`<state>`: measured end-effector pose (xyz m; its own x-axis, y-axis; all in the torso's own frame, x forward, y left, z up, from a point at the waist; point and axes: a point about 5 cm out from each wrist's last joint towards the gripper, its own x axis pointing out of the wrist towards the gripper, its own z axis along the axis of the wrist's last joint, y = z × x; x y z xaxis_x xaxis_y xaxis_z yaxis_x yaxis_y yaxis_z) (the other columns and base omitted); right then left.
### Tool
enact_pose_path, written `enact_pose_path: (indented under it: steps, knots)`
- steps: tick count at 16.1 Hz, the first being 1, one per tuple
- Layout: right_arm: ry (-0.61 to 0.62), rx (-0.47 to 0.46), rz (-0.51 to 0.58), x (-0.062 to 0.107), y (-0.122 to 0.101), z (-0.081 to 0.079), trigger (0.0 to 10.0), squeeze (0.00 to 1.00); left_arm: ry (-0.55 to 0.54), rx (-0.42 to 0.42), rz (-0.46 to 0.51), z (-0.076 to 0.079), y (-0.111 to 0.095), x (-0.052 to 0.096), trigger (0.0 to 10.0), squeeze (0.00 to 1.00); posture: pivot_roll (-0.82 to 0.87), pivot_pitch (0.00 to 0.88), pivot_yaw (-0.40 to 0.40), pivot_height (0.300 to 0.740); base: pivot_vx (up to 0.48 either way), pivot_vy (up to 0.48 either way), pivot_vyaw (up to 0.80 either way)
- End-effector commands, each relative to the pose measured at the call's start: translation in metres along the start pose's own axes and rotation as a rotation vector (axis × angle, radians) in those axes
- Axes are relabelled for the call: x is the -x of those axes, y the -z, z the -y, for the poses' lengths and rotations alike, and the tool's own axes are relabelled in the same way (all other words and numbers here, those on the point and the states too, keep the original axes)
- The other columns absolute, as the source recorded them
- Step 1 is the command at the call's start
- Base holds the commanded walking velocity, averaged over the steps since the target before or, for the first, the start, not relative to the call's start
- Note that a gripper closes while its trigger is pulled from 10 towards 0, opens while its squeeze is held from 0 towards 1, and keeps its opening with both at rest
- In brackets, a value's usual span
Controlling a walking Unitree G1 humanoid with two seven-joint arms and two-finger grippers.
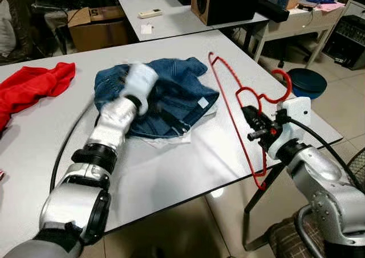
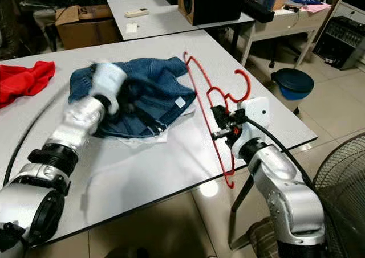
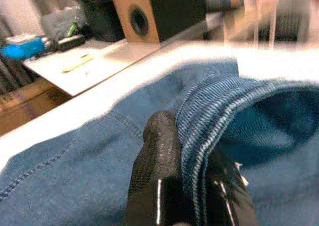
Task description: Hang hanger
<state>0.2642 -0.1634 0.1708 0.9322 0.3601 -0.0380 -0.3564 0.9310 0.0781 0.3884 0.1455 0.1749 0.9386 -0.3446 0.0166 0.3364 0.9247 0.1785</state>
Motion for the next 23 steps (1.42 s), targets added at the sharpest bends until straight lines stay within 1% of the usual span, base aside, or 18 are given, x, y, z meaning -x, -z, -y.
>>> enact_pose_path:
  steps: [1, 2, 3, 4, 5, 6, 8, 9, 10, 11, 12, 14, 16, 17, 19, 20, 22, 23]
  knots:
    - [0.081, -0.002, 0.083, 0.006, -0.012, 0.006, 10.0, 0.0, -0.01, 0.178, 0.064, -0.003, -0.009, 0.003, 0.0, 0.0, -0.06, 0.0, 0.06, 0.74, 0.0, 0.0, 0.0]
    - [0.101, -0.003, 0.104, 0.008, -0.015, 0.007, 10.0, 0.0, -0.009, 0.213, 0.076, -0.003, -0.011, 0.004, 0.0, 0.0, -0.07, 0.0, 0.066, 0.74, 0.0, 0.0, 0.0]
    - [0.141, 0.01, 0.137, 0.011, -0.021, 0.008, 10.0, 0.0, -0.012, 0.271, 0.038, -0.003, -0.011, 0.006, 2.2, 0.0, -0.07, 0.0, 0.074, 0.74, 0.0, 0.0, 0.0]
    - [0.167, 0.014, 0.159, 0.012, -0.023, 0.009, 10.0, 0.0, -0.003, 0.272, -0.012, 0.001, -0.009, 0.007, 10.0, 0.0, -0.07, 0.0, 0.078, 0.74, 0.0, 0.0, 0.0]
    - [0.213, 0.015, 0.169, 0.013, -0.023, 0.012, 10.0, 0.0, 0.014, 0.271, 0.017, 0.005, -0.013, 0.01, 10.0, 0.0, -0.08, 0.0, 0.089, 0.74, 0.0, 0.0, 0.0]
    - [0.238, 0.022, 0.177, 0.014, -0.023, 0.013, 10.0, 0.0, 0.016, 0.267, 0.075, 0.006, -0.019, 0.014, 10.0, 0.0, -0.08, 0.0, 0.09, 0.74, 0.0, 0.0, 0.0]
    - [0.247, 0.033, 0.161, 0.015, -0.021, 0.014, 10.0, 0.0, 0.004, 0.284, 0.117, 0.009, -0.026, 0.018, 10.0, 0.0, -0.07, 0.0, 0.051, 0.74, 0.0, 0.0, 0.0]
    - [0.244, 0.039, 0.161, 0.013, -0.023, 0.013, 10.0, 0.0, 0.008, 0.268, 0.137, 0.008, -0.032, 0.02, 10.0, 0.0, -0.07, 0.0, 0.053, 0.74, 0.0, 0.0, 0.0]
    - [0.23, 0.071, 0.159, 0.012, -0.024, 0.011, 10.0, 0.0, -0.002, 0.264, 0.149, 0.007, -0.037, 0.022, 10.0, 0.0, -0.07, 0.0, 0.053, 0.74, 0.0, 0.0, 0.0]
    - [0.221, 0.084, 0.162, 0.012, -0.025, 0.011, 10.0, 0.0, -0.006, 0.255, 0.17, 0.006, -0.043, 0.021, 10.0, 0.0, -0.07, 0.0, 0.045, 0.74, 0.0, 0.0, 0.0]
    - [0.224, 0.084, 0.173, 0.012, -0.027, 0.013, 10.0, 0.0, -0.008, 0.242, 0.204, 0.004, -0.052, 0.02, 10.0, 0.0, -0.06, 0.0, 0.035, 0.74, 0.0, 0.0, 0.0]
    - [0.233, 0.087, 0.207, 0.01, -0.034, 0.017, 10.0, 0.0, -0.018, 0.235, 0.312, -0.004, -0.085, 0.015, 10.0, 0.0, -0.05, 0.0, 0.023, 0.74, 0.0, 0.0, 0.0]
    - [0.229, 0.111, 0.238, 0.005, -0.045, 0.02, 10.0, 0.0, -0.017, 0.215, 0.417, -0.013, -0.125, 0.01, 10.0, 0.0, -0.04, 0.0, 0.014, 0.74, 0.0, 0.0, 0.0]
    - [0.219, 0.131, 0.271, 0.005, -0.057, 0.02, 10.0, 0.0, -0.011, 0.198, 0.49, -0.018, -0.15, 0.009, 10.0, 0.0, -0.04, 0.0, 0.014, 0.74, 0.0, 0.0, 0.0]
    - [0.215, 0.146, 0.306, 0.006, -0.067, 0.021, 10.0, 0.0, 0.007, 0.184, 0.531, -0.02, -0.165, 0.01, 10.0, 0.0, -0.04, 0.0, 0.017, 0.74, 0.0, 0.0, 0.0]
    - [0.211, 0.155, 0.341, 0.008, -0.075, 0.02, 10.0, 0.0, 0.017, 0.177, 0.554, -0.021, -0.174, 0.012, 10.0, 0.0, -0.05, 0.0, 0.026, 0.74, -0.262, 0.0, 0.0]
    - [0.192, 0.168, 0.399, 0.013, -0.089, 0.018, 10.0, 0.0, 0.037, 0.174, 0.58, -0.021, -0.186, 0.014, 10.0, 0.0, -0.05, 0.0, 0.032, 0.74, -0.285, 0.0, 0.0]
    - [0.174, 0.173, 0.429, 0.015, -0.095, 0.016, 10.0, 0.0, 0.051, 0.152, 0.588, -0.02, -0.189, 0.014, 10.0, 0.0, -0.05, 0.0, 0.036, 0.74, -0.311, 0.0, 0.0]
